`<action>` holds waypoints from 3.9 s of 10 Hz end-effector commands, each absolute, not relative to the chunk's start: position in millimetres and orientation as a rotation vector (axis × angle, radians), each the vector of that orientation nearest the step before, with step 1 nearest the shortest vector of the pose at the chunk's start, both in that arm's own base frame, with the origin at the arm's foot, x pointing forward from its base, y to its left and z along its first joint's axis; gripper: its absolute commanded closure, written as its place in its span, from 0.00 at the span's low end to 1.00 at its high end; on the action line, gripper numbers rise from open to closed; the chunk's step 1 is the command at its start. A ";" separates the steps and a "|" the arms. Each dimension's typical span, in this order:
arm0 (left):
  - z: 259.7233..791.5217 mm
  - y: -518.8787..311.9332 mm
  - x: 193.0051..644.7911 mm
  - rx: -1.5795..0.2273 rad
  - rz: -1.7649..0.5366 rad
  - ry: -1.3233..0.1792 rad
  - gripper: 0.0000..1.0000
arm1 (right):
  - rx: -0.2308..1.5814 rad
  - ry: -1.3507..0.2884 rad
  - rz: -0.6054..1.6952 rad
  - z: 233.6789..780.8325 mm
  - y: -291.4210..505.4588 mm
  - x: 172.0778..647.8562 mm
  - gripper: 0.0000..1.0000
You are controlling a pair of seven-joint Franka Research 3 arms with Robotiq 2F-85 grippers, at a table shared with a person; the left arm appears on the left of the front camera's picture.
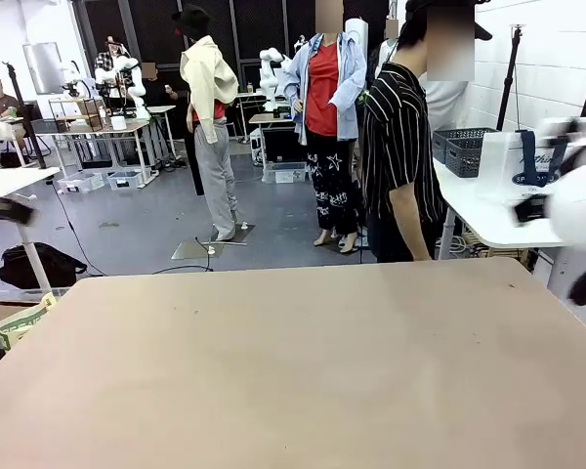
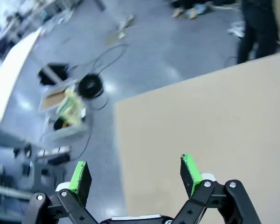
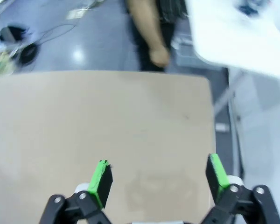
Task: Transfer purchased items from the store into the shopping bag.
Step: Open the Reusable shopping bag in the center of the table.
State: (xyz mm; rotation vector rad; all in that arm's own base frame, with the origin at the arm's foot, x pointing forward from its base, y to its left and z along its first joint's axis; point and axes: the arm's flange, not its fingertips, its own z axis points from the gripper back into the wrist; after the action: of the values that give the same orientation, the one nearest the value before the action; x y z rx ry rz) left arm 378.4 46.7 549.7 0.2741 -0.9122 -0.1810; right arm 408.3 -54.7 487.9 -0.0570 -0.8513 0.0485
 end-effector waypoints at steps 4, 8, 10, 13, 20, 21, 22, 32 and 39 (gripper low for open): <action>532.2 137.7 360.5 0.222 0.035 -0.843 0.00 | -0.067 -0.757 -0.178 451.2 -148.0 394.9 0.00; 532.2 137.7 360.5 0.222 0.035 -0.843 0.00 | -0.067 -0.757 -0.178 451.2 -148.0 394.9 0.00; 532.2 137.7 360.5 0.222 0.035 -0.843 0.00 | -0.067 -0.757 -0.178 451.2 -148.0 394.9 0.00; 532.2 137.7 360.5 0.222 0.035 -0.843 0.00 | -0.067 -0.757 -0.178 451.2 -148.0 394.9 0.00; 532.2 137.7 360.5 0.222 0.035 -0.843 0.00 | -0.067 -0.757 -0.178 451.2 -148.0 394.9 0.00; 532.2 137.7 360.5 0.222 0.035 -0.843 0.00 | -0.067 -0.757 -0.178 451.2 -148.0 394.9 0.00; 532.2 137.7 360.5 0.222 0.035 -0.843 0.00 | -0.067 -0.757 -0.178 451.2 -148.0 394.9 0.00; 532.2 137.7 360.5 0.222 0.035 -0.843 0.00 | -0.067 -0.757 -0.178 451.2 -148.0 394.9 0.00; 532.2 137.7 360.5 0.222 0.035 -0.843 0.00 | -0.067 -0.757 -0.178 451.2 -148.0 394.9 0.00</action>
State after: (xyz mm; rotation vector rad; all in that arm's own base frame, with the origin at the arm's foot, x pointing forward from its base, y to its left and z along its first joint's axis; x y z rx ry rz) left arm 361.2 137.3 533.8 0.2106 -0.8511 0.0259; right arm 396.3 -146.7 454.5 -0.0662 -0.7627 -0.1783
